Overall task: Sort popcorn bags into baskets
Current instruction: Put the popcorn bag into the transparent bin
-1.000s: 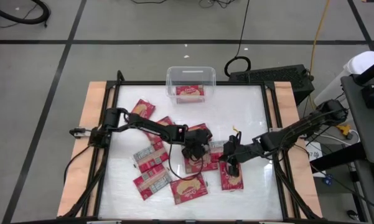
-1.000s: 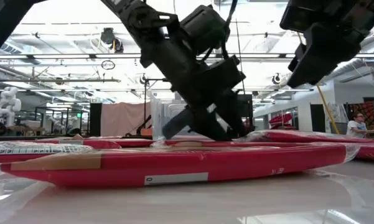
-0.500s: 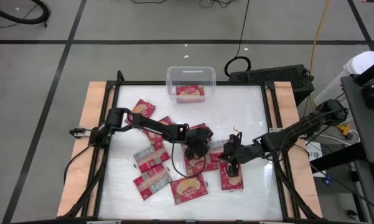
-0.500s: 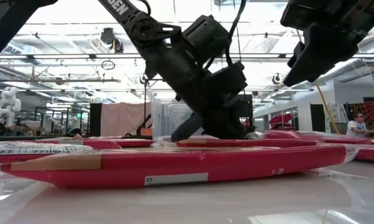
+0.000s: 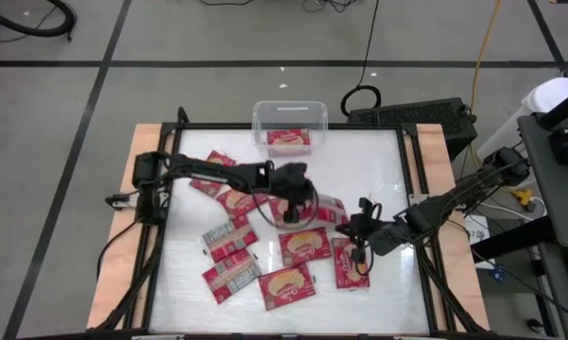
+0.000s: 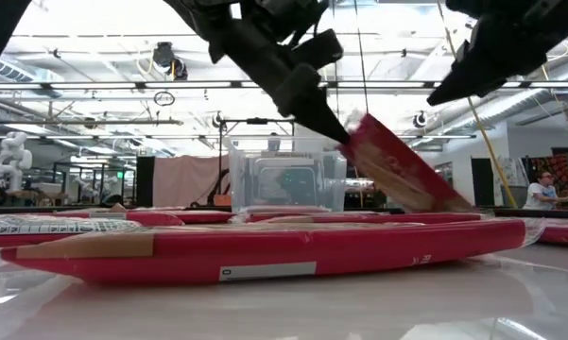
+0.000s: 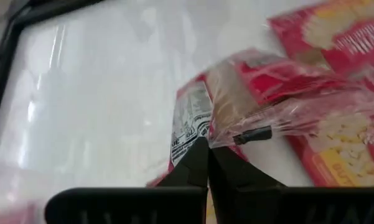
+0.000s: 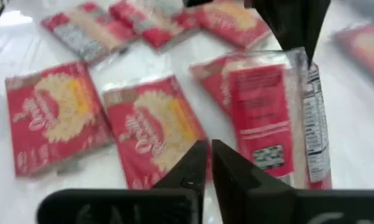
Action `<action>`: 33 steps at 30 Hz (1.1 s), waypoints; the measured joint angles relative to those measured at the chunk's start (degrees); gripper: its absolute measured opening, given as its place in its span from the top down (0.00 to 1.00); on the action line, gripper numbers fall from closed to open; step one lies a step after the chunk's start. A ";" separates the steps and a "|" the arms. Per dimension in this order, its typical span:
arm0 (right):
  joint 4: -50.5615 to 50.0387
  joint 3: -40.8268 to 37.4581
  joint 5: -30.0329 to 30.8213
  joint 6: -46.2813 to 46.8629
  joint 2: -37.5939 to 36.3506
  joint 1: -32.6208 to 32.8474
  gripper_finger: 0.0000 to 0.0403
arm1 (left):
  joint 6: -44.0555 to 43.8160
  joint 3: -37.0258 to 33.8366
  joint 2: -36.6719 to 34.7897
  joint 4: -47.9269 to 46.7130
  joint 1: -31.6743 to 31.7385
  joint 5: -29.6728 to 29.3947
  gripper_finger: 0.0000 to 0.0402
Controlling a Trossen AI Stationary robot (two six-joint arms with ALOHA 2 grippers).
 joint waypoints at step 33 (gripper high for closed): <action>8.24 -0.01 7.97 -10.77 13.05 -16.11 0.85 | -18.19 0.00 -5.68 -5.04 4.04 5.93 0.99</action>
